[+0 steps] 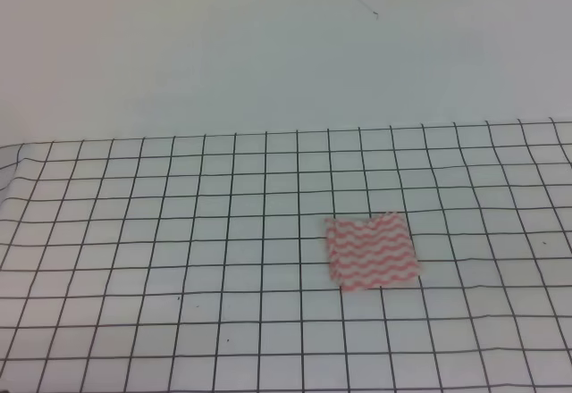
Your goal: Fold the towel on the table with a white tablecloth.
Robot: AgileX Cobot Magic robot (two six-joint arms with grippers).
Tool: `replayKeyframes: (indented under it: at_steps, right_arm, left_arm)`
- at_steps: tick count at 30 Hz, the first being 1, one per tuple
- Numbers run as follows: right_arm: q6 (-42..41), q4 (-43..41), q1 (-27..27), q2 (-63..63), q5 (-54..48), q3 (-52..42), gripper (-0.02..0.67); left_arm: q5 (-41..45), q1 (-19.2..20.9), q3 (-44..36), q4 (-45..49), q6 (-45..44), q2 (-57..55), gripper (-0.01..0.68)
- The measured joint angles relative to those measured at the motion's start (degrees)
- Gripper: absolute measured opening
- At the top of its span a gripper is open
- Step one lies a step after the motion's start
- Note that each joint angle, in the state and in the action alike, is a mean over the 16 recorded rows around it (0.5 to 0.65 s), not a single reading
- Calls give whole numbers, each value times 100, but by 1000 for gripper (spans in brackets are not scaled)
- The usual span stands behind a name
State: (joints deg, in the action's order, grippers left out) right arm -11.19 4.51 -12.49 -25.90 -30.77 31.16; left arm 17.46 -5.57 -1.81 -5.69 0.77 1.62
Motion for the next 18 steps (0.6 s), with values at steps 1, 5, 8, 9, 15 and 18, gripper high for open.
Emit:
replayKeyframes:
  at_steps: [1,5,8,9,15,18]
  right_arm:
    - [-1,0,0,-1,-11,0,-1]
    - [-1,0,0,-2,-37,0,-1]
    - [-1,0,0,-2,-38,0,-1]
    - [-1,0,0,-2,-38,0,-1]
    - [-29,-40,26,42,-36,-2,-1]
    - [-56,-98,87,172,26,-45,-1]
  left_arm:
    - [-8,-66,-1,40,0,-1,1]
    - [-33,-316,-3,188,0,-4,1]
    - [-29,-449,-3,217,0,-6,1]
    - [-27,-479,-3,216,0,-7,1]
    - [-22,-537,-3,215,0,-10,1]
    - [-22,-534,-3,216,0,-10,1]
